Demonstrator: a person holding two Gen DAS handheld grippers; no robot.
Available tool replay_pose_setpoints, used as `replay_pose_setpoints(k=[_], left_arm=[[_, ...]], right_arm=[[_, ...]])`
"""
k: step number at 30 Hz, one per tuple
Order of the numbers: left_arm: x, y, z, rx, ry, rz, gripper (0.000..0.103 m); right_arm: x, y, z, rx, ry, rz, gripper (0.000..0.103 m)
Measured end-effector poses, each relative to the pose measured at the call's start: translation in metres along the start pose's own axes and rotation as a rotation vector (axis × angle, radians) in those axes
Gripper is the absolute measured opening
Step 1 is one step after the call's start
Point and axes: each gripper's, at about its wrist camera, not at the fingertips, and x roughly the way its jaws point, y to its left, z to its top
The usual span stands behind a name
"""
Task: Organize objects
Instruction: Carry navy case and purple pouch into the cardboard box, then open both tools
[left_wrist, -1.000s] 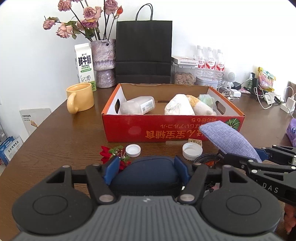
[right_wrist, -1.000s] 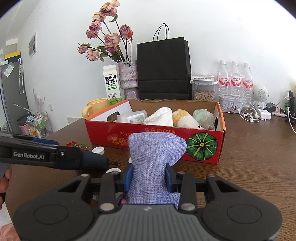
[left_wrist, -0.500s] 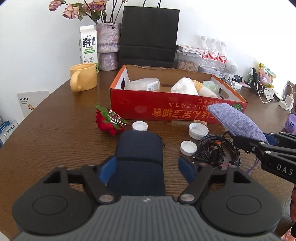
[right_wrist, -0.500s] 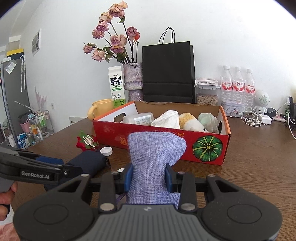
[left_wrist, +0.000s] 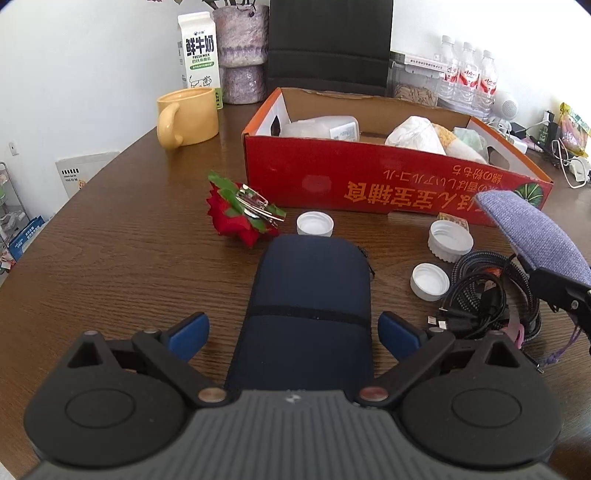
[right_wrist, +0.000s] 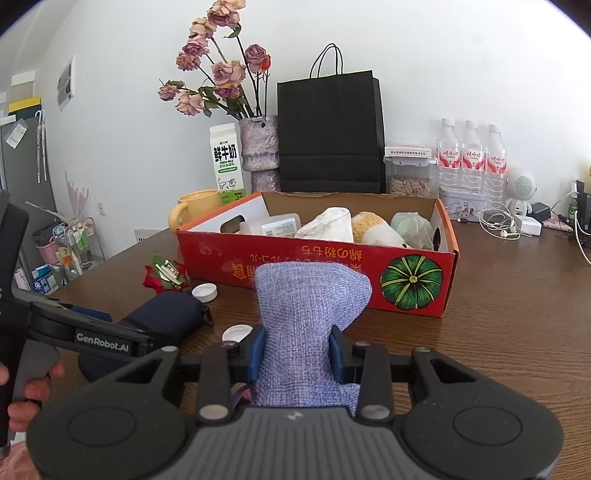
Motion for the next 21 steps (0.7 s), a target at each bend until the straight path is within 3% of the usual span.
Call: replay_pose_setpoints(k=[7, 9, 12, 21], left_arm=[[0.005, -0.004, -0.001, 0.012, 0.015, 0.011, 0.098], [0.001, -0.005, -0.001, 0.01, 0.001, 0.005, 0.078], [-0.003, -0.005, 0.002, -0.008, -0.001, 0.0, 0.07], [-0.026, -0.006, 0.004, -0.003, -0.047, -0.03, 0.067]], right_arm=[[0.003, -0.003, 0.0, 0.007, 0.005, -0.002, 0.034], [0.003, -0.003, 0.0, 0.008, 0.006, -0.002, 0.034], [0.003, -0.003, 0.0, 0.007, 0.006, -0.003, 0.034], [-0.004, 0.001, 0.004, -0.004, -0.008, -0.006, 0.034]])
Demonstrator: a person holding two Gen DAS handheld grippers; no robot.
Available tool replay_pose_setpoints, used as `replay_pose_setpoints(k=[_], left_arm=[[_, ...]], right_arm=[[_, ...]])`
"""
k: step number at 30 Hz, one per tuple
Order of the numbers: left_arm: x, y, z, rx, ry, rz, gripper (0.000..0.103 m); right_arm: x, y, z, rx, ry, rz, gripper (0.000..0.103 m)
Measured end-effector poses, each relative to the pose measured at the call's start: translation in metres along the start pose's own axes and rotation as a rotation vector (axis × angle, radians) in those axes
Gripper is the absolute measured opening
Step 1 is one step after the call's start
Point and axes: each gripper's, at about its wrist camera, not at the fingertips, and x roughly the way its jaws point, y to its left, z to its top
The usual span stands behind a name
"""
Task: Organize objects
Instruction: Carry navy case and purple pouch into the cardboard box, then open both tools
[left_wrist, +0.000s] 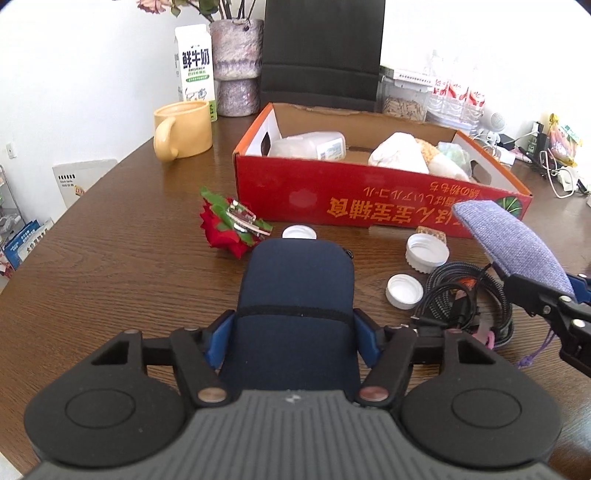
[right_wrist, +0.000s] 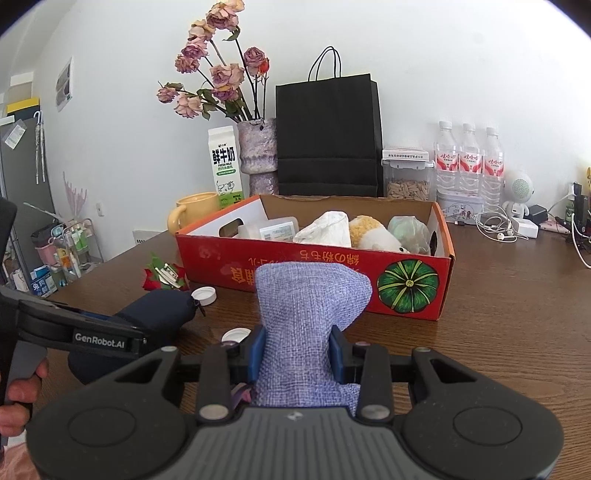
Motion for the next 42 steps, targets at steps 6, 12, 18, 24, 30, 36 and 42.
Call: replay_pose_setpoints(k=[6, 12, 18, 24, 30, 36, 42], left_arm=[[-0.018, -0.002, 0.009, 0.011, -0.045, -0.013, 0.067], [-0.028, -0.005, 0.026, 0.034, -0.084, -0.021, 0.067], [-0.031, -0.007, 0.052, 0.039, -0.117, -0.035, 0.067], [-0.02, -0.011, 0.079, 0.052, -0.141, -0.032, 0.067], [0.001, -0.016, 0.106, 0.049, -0.15, -0.036, 0.067], [0.03, -0.019, 0.133, 0.041, -0.154, -0.04, 0.067], [0.062, -0.024, 0.153, 0.043, -0.152, -0.05, 0.067]], right_arm=[[-0.006, 0.006, 0.006, -0.014, -0.019, -0.001, 0.034], [-0.007, 0.012, 0.017, -0.034, -0.043, 0.002, 0.034], [-0.002, 0.015, 0.039, -0.054, -0.086, 0.005, 0.034], [0.014, 0.013, 0.06, -0.063, -0.113, 0.013, 0.034], [0.041, 0.005, 0.079, -0.068, -0.118, 0.006, 0.034], [0.075, -0.006, 0.099, -0.077, -0.112, -0.01, 0.034], [0.112, -0.017, 0.112, -0.089, -0.093, -0.022, 0.034]])
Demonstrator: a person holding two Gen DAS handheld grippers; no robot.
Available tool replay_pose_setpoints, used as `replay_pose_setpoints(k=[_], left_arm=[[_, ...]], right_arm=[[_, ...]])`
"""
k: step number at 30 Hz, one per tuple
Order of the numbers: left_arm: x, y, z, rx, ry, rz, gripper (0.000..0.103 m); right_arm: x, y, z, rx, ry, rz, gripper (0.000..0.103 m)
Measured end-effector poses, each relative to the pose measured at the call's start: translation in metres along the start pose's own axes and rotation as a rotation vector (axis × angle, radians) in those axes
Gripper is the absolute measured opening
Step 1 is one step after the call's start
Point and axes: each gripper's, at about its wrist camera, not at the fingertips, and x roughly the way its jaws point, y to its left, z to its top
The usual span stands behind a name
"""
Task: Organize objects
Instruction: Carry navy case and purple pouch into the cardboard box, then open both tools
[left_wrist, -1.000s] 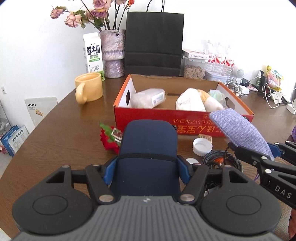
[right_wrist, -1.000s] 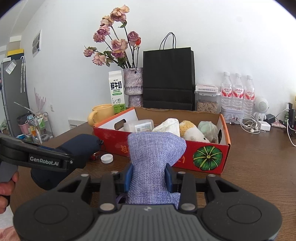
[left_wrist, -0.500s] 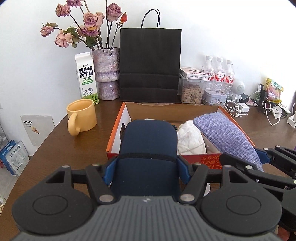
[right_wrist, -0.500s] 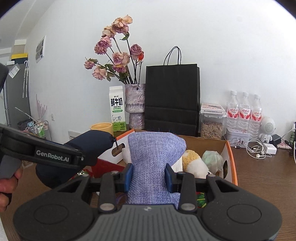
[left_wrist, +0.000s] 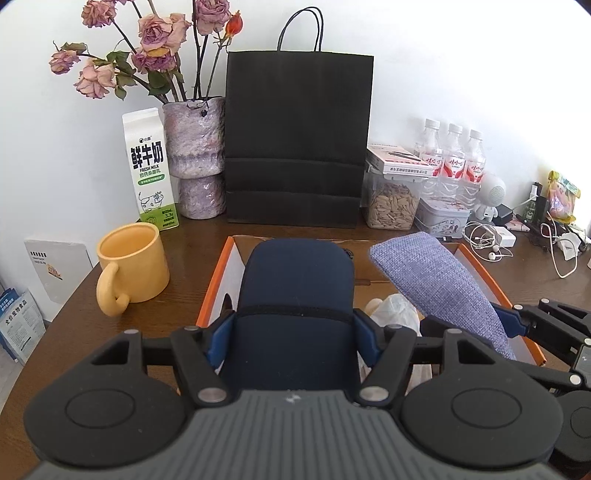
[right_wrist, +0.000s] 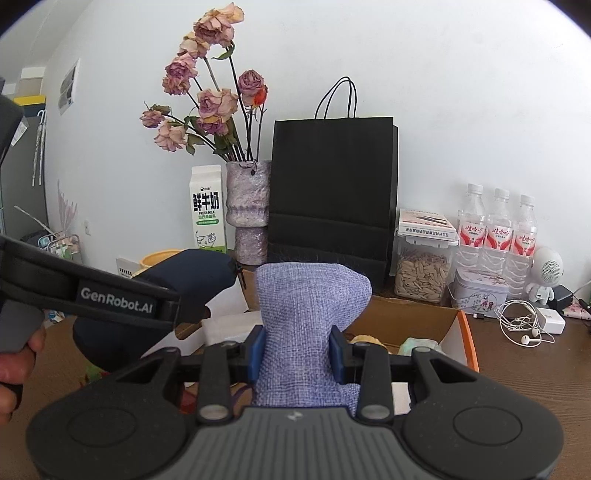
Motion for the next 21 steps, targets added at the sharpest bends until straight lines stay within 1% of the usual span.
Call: replay_pose_setpoints(k=[5, 10, 16, 17, 18, 19, 20, 21], left_arm=[[0.032, -0.003, 0.008, -0.006, 0.008, -0.012, 0.067], [0.06, -0.004, 0.01, -0.016, 0.018, -0.021, 0.067], [0.079, 0.0, 0.007, -0.014, 0.026, -0.023, 0.068], [0.079, 0.0, 0.005, -0.019, 0.021, -0.025, 0.074], [0.079, 0.002, 0.004, -0.024, 0.004, -0.023, 0.092], [0.077, 0.002, 0.004, -0.025, -0.013, -0.012, 0.103], [0.074, 0.003, 0.003, -0.022, -0.036, -0.003, 0.103], [0.072, 0.003, 0.003, -0.019, -0.046, 0.002, 0.103]], right_arm=[[0.028, -0.008, 0.003, -0.008, 0.02, 0.001, 0.034], [0.052, -0.017, 0.001, 0.017, 0.041, 0.004, 0.034], [0.068, -0.024, -0.003, 0.022, 0.076, 0.004, 0.035], [0.07, -0.024, -0.004, 0.021, 0.082, 0.002, 0.038], [0.071, -0.025, -0.005, 0.023, 0.089, -0.006, 0.043], [0.072, -0.026, -0.005, 0.026, 0.098, -0.017, 0.063], [0.073, -0.026, -0.006, 0.031, 0.103, -0.031, 0.09], [0.073, -0.026, -0.006, 0.03, 0.106, -0.048, 0.101]])
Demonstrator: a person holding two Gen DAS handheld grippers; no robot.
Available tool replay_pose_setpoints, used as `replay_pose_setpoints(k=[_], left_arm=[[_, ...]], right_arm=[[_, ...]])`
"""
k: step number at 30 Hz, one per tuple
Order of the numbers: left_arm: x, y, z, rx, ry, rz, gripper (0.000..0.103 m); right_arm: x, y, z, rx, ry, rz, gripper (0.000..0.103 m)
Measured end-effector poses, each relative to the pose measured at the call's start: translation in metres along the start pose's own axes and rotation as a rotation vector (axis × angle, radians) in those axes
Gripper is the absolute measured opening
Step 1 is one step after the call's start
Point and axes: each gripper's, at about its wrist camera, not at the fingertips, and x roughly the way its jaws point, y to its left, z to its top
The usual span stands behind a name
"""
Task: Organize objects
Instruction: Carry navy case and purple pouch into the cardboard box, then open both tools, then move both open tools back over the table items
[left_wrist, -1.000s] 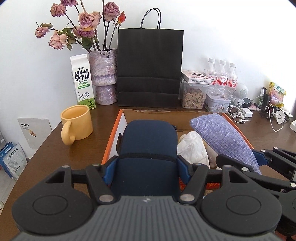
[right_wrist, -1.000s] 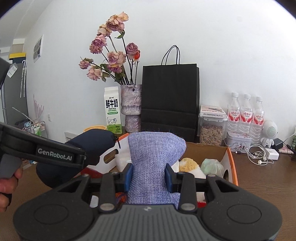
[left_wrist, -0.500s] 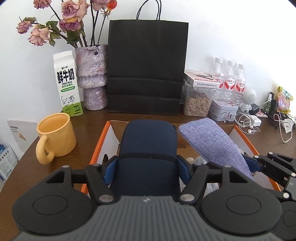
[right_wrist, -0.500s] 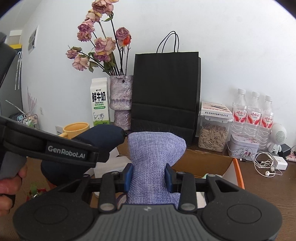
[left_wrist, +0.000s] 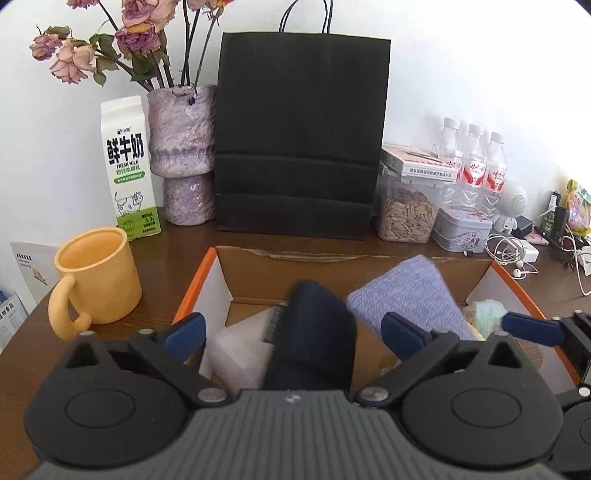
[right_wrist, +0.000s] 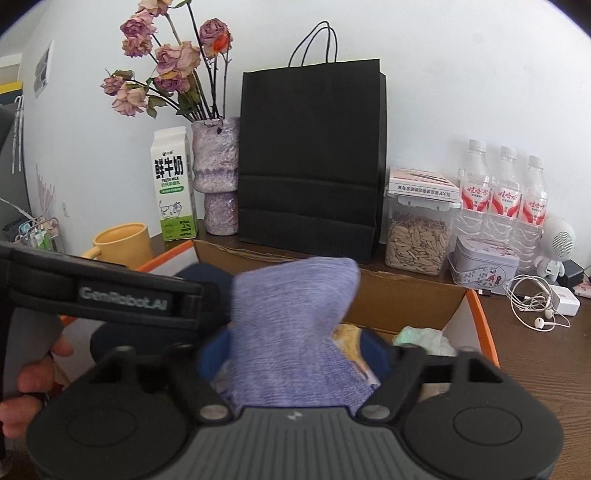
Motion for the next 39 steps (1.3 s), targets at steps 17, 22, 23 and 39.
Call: replay_pose_setpoints(k=[17, 22, 23, 39], left_arm=[[-0.019, 0.005, -0.002, -0.026, 0.012, 0.015, 0.103], [-0.039, 0.005, -0.009, -0.022, 0.012, 0.019, 0.103], [-0.043, 0.005, -0.01, -0.02, 0.014, 0.021, 0.103], [-0.114, 0.011, -0.043, -0.015, 0.032, 0.065, 0.103]], right_arm=[[-0.018, 0.011, -0.001, -0.03, -0.03, -0.019, 0.103], [-0.035, 0.017, -0.005, -0.026, -0.038, -0.018, 0.103], [-0.04, 0.018, -0.006, -0.026, -0.04, -0.019, 0.103], [-0.111, 0.037, -0.037, -0.016, -0.028, -0.009, 0.103]])
